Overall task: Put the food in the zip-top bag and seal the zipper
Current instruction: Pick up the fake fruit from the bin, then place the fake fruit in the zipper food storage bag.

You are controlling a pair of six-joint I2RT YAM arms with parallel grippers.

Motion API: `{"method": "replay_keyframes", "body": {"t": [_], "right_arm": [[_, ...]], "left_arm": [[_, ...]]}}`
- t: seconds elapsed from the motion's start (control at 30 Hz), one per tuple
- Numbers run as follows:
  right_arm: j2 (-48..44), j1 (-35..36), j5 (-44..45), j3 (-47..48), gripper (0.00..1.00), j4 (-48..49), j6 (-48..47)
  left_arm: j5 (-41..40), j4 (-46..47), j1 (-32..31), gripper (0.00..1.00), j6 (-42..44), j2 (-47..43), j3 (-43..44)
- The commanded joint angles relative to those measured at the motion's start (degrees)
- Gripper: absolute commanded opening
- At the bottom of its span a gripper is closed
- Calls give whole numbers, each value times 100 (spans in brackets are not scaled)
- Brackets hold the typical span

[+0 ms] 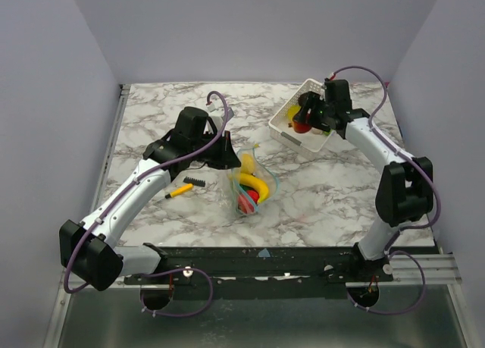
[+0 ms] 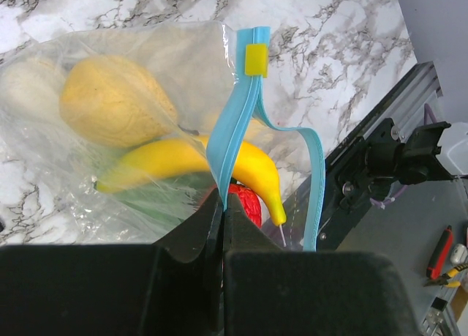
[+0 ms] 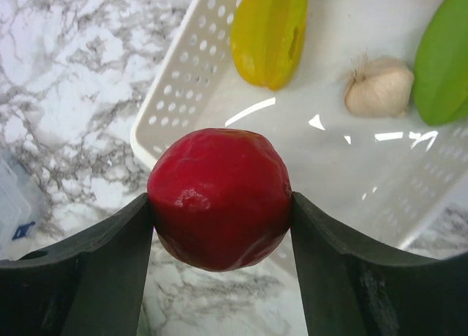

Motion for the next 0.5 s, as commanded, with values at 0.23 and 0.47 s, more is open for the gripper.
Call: {"method": "replay_keyframes", "body": {"t": [0.23, 0.47], "right_arm": [[-2540, 7, -1401, -1990, 17, 374, -496], [-3893, 101, -2601, -2373, 17, 627, -352]], "left_arm": [[211, 179, 43, 0, -38, -26, -45], [233, 196, 40, 0, -55, 21, -54]]}}
